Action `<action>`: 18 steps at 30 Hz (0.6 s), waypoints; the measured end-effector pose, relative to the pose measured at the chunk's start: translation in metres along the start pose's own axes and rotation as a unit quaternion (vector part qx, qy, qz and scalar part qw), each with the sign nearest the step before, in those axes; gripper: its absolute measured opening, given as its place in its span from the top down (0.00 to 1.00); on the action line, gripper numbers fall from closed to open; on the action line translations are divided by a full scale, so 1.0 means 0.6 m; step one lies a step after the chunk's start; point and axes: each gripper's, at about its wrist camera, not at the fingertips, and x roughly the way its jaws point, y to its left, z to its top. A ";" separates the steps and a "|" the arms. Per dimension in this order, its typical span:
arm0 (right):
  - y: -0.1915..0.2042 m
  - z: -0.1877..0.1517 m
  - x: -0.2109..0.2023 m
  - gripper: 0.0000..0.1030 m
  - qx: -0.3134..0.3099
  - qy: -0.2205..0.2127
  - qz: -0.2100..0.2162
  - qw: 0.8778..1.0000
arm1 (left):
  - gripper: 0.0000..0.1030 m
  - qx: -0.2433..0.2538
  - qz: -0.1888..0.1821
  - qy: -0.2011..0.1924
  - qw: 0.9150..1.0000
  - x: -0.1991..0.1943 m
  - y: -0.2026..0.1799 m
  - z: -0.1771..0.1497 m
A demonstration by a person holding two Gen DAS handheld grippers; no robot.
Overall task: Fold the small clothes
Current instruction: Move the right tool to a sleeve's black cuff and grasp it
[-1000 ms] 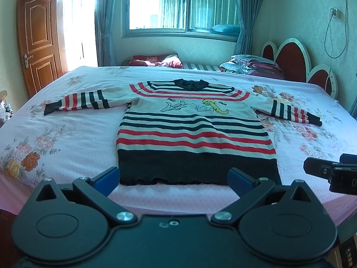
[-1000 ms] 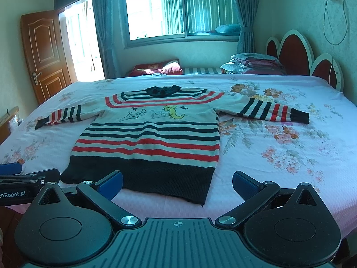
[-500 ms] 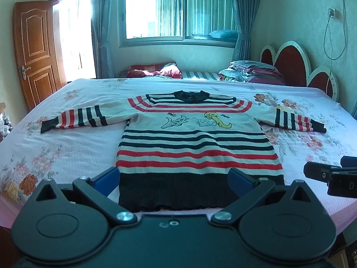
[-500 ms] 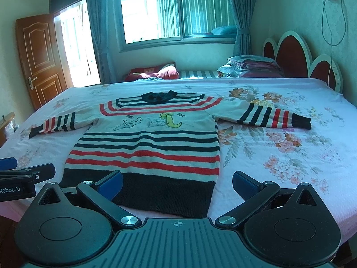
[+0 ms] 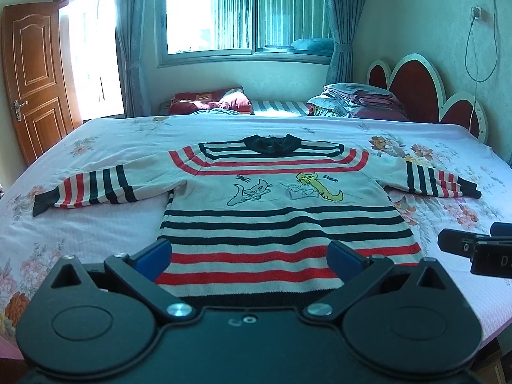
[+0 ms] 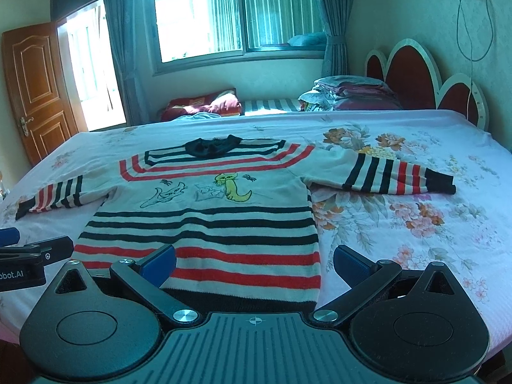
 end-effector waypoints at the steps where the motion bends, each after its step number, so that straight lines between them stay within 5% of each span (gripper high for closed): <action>1: 0.001 0.006 0.010 0.00 0.002 0.000 -0.003 1.000 | 0.00 0.002 -0.002 0.001 1.000 0.011 0.003 0.007; 18: -0.004 0.082 0.138 0.00 0.036 0.004 -0.051 0.998 | 0.00 0.024 -0.032 0.019 0.999 0.168 0.029 0.091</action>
